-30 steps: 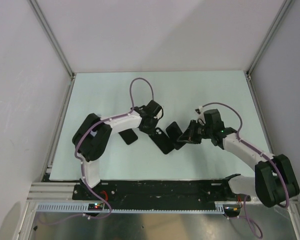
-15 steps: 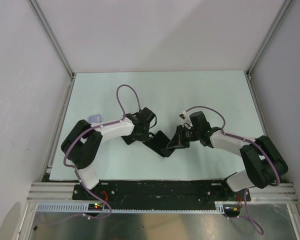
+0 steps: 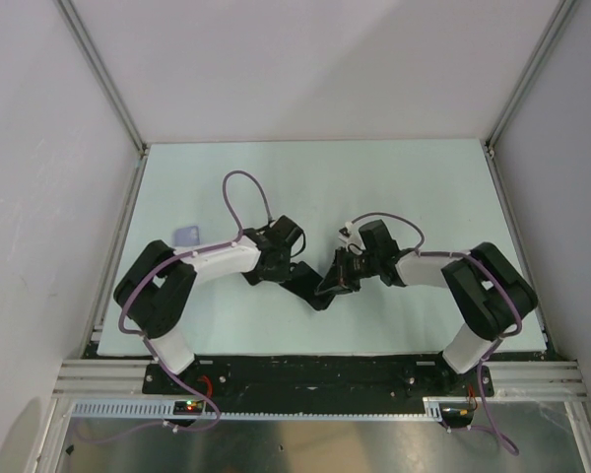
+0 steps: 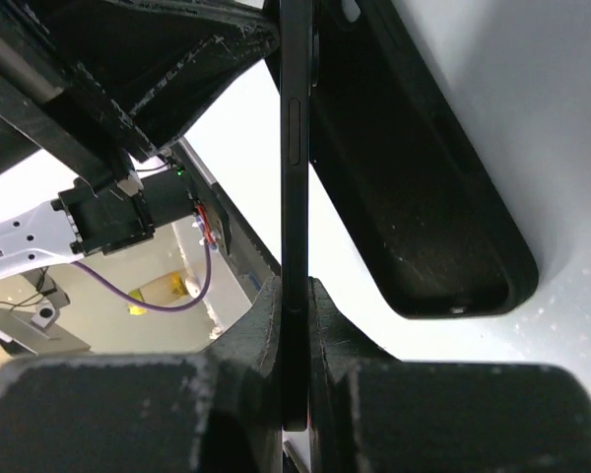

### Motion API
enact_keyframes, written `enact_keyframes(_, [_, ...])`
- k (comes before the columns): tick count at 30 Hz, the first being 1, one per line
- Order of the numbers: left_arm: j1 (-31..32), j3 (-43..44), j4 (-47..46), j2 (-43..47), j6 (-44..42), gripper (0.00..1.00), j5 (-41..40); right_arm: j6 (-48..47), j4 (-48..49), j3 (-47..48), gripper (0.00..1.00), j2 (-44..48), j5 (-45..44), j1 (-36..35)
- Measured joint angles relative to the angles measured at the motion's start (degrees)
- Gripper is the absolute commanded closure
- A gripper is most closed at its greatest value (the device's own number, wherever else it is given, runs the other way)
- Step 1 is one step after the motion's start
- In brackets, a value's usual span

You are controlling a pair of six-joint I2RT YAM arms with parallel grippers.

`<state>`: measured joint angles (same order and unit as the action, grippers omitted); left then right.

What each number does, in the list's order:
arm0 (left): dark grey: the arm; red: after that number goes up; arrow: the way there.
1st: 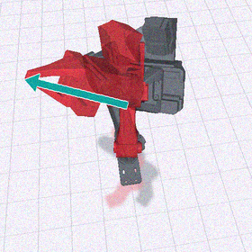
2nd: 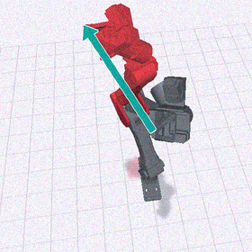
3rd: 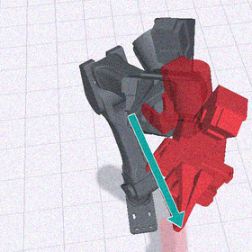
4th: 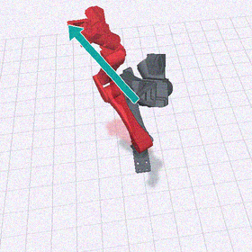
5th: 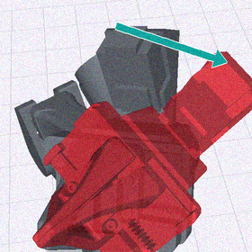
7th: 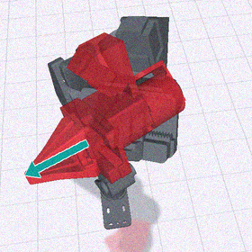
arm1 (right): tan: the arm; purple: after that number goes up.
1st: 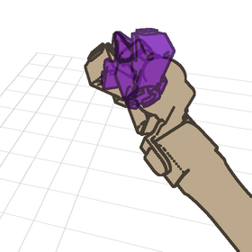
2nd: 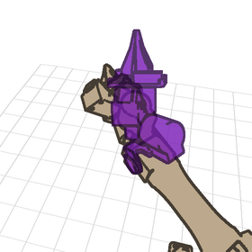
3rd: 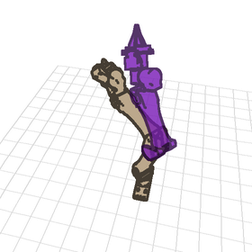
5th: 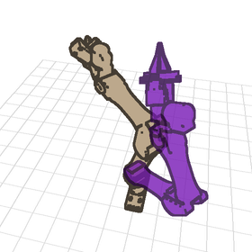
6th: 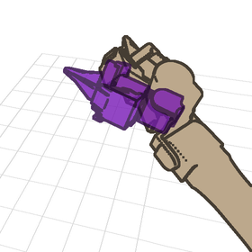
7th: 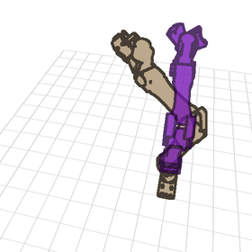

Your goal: Put the phone into the phone case

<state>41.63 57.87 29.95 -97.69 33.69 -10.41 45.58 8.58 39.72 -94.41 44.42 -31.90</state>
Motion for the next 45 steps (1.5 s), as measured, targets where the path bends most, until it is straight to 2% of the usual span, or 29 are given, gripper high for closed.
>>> enact_keyframes(11, [0.04,-0.85,-0.94,0.59,-0.13,1.0,0.04,3.32,6.21,2.1,1.0,-7.37,6.62,1.7])
enact_keyframes(45, [0.02,-1.7,-2.12,1.18,-1.07,1.0,0.02,5.53,9.81,4.7,1.0,-17.35,19.12,4.81])
